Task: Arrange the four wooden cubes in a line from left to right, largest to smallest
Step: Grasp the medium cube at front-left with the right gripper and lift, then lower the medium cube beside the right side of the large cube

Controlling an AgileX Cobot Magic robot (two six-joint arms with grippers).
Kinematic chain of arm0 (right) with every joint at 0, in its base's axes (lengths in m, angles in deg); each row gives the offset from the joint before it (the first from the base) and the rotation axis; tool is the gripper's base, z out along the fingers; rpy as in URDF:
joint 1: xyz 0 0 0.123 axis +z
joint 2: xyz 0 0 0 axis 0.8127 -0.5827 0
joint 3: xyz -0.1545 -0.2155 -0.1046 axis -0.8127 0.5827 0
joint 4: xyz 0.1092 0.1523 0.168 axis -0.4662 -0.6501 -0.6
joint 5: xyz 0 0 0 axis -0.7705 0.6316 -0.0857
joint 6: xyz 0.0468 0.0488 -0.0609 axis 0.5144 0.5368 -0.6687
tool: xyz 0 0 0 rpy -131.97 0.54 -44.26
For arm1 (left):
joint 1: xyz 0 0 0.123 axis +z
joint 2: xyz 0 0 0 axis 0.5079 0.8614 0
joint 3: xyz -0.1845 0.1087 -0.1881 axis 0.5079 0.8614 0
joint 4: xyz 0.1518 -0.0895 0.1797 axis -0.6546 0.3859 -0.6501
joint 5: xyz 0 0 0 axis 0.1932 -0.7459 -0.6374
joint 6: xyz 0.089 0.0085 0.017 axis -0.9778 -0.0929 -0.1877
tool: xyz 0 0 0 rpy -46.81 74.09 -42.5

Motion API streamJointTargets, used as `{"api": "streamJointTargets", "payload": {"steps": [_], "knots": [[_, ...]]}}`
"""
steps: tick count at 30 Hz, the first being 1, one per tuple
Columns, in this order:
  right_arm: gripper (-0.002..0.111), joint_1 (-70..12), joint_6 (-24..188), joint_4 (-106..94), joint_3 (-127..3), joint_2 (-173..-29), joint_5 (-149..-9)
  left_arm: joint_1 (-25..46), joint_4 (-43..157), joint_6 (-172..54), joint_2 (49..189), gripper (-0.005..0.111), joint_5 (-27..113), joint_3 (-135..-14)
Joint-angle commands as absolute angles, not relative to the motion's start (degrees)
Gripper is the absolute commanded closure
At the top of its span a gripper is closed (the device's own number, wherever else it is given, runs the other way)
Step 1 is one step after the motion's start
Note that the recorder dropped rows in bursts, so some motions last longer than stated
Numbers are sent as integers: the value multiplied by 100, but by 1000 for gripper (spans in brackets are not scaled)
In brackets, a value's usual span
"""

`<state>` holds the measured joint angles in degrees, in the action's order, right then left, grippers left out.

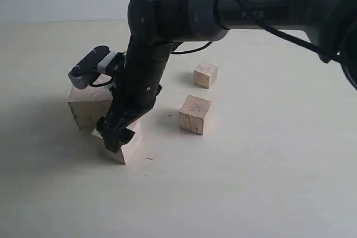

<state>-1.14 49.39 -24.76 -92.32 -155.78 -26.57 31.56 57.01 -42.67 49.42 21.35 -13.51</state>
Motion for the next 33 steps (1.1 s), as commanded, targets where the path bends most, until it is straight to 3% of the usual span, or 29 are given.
{"api": "streamJointTargets", "payload": {"steps": [1,4,8,10,11,13,17,21,28,33], "knots": [[18,-102,4977,-2838,-9221,-15732,-2724,3125,5741,-4294,4909,107,2209,-1354],[23,-102,4977,-2807,-9221,-15851,-2604,3125,5741,-4294,4909,107,2209,-1354],[49,-102,4977,-2772,-9221,-15848,-2256,3125,5741,-4294,4909,107,2209,-1354],[67,-102,4977,-2750,-9221,-15730,-2136,3125,5741,-4294,4909,107,2209,-1354],[87,-102,4977,-2690,-9221,-15587,-2007,3125,5741,-4294,4909,107,2209,-1354],[108,-102,4977,-2273,-9221,-15344,-1908,3125,5741,-4294,4909,107,2209,-1354],[108,-215,5324,-910,-9221,-15006,-2135,3125,5741,-4294,4909,107,2209,-1354],[108,-700,4841,-939,-9221,-15021,-2364,3125,5741,-4294,4909,107,2209,-1354],[108,-1572,772,-3103,-9231,-15241,-2392,3125,5741,-4294,4909,107,2209,-1354],[108,-1572,670,-3212,-9355,-15758,-2431,3125,5741,-4294,4909,107,2209,-1354]]}}
